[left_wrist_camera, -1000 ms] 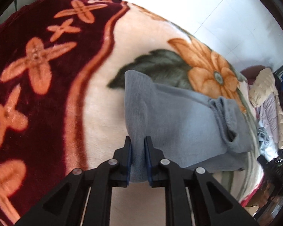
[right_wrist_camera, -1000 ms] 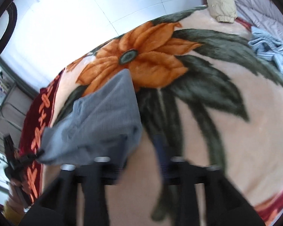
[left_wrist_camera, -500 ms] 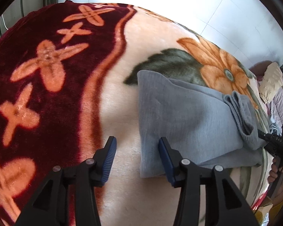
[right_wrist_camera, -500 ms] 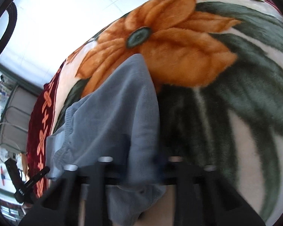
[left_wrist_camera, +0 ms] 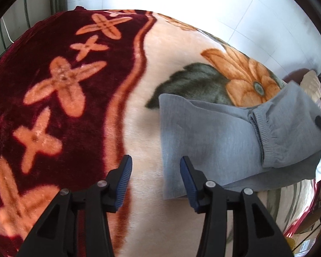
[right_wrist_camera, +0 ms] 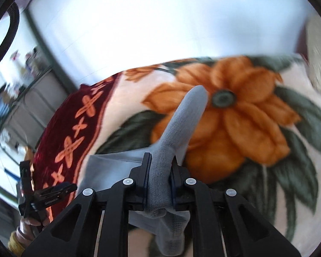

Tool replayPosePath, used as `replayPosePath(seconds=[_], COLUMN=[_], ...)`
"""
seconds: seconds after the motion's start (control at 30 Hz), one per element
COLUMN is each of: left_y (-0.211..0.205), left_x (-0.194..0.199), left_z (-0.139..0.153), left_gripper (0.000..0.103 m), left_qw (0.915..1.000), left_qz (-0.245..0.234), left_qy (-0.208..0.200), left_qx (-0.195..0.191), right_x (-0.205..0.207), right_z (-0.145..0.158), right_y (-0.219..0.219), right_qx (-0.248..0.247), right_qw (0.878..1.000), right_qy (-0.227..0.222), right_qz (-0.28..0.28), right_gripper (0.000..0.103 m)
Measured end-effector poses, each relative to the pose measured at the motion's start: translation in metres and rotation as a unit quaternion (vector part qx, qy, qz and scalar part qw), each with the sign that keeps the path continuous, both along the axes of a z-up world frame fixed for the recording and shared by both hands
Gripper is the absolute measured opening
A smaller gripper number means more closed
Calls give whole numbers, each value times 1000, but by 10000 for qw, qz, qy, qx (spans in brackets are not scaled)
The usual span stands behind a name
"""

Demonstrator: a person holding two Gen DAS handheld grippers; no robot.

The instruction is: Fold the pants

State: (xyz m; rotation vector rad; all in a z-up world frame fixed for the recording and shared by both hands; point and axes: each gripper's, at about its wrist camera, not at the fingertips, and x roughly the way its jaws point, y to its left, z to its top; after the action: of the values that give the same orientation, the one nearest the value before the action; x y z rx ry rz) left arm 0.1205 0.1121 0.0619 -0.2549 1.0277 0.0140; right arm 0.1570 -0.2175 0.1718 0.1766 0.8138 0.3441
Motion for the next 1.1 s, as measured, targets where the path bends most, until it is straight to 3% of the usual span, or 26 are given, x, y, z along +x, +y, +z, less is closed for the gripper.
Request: replayPosePath(seconds=[0.27, 0.6, 0.7, 0.8, 0.9, 0.97, 1.1], left_y=[25, 56, 64, 68, 68, 64, 49], left_x=[-9, -17, -21, -24, -24, -24, -14], left_z=[8, -1, -6, -10, -9, -3, 11], left_gripper=[49, 49, 49, 49, 49, 49, 49], left_qw=[9999, 9996, 9994, 9991, 9990, 9992, 9993], left_qz=[88, 265, 346, 402, 403, 351, 180], left_qy=[9, 46, 94, 139, 142, 78, -53], left_qx=[93, 26, 6, -66, -108, -149, -324], right_x=[-3, 4, 5, 1, -12, -21, -18], right_z=[5, -69, -89, -90, -71, -56, -46], right_y=[113, 228, 238, 237, 227, 207, 167], right_qx=[-381, -654, -366, 112, -29, -170, -441], right_qw=[9973, 9872, 9839, 9789, 9821, 9853, 9922], right_qy=[-56, 716, 1058, 1286, 906, 564, 280], right_qz=[620, 1264, 1391, 1584, 1654, 1606, 1132], right_gripper=[15, 16, 23, 24, 26, 33, 39])
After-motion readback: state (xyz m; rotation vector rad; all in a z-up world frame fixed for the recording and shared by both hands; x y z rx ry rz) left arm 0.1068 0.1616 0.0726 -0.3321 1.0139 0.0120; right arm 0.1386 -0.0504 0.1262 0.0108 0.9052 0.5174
